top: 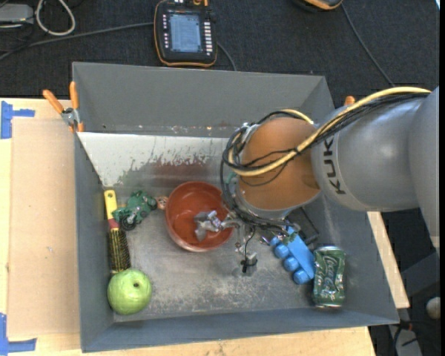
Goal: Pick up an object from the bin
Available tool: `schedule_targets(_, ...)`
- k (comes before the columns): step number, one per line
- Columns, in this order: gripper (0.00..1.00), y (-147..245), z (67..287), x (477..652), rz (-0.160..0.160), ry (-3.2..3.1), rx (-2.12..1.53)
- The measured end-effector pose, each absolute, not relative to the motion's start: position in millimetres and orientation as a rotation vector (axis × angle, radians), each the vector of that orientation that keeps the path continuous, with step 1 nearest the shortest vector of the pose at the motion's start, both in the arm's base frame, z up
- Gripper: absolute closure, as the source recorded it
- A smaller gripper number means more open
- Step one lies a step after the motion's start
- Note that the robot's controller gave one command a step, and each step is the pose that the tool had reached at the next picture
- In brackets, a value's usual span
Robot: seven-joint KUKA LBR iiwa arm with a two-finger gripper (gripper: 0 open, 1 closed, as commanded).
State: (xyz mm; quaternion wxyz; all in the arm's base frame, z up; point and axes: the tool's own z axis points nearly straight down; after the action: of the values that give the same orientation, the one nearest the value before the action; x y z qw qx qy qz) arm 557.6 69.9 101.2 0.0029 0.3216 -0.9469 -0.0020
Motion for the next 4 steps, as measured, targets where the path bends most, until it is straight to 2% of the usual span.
schedule_targets(1, 0.00, 71, 75, 583.4, -0.003, -3.127, 0.302)
schedule_targets(2, 1.00, 111, 75, 585.5, -0.002, -2.817, 1.424)
schedule_targets(3, 1.00, 113, 75, 585.2, -0.004, -2.816, 1.425)
schedule_targets(4, 1.00, 115, 101, 584.3, -0.007, -2.816, 1.423)
